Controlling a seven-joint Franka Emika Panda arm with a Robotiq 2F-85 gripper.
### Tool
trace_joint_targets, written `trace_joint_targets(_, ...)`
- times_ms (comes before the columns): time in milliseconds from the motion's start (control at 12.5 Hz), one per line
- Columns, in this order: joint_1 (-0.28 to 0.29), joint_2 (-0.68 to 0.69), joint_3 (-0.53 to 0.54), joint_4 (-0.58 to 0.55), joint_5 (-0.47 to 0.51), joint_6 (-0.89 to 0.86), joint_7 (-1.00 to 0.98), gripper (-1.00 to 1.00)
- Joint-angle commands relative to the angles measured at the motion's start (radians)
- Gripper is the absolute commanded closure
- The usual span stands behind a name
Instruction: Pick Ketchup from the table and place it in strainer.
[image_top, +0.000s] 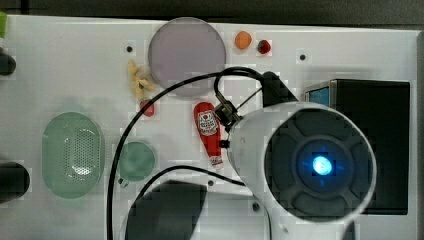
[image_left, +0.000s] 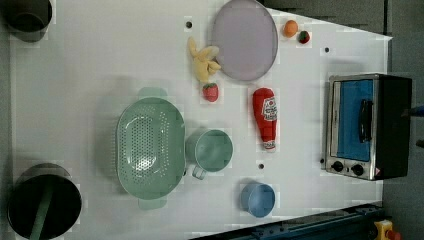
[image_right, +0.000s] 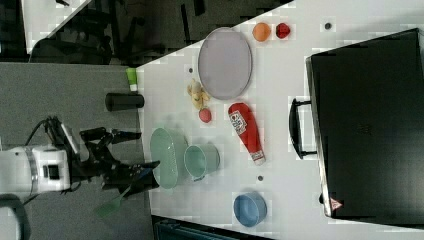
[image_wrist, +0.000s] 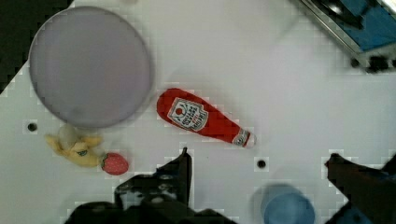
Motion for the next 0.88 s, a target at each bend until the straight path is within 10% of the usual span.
trace_joint_targets(80, 0.010, 0.084, 0.051, -0.083, 0.006, 0.046, -0.220, -1.00)
trace_joint_targets(880, 0.013, 0.211, 0.089, -0.353, 0.006, 0.505, -0.928, -1.00)
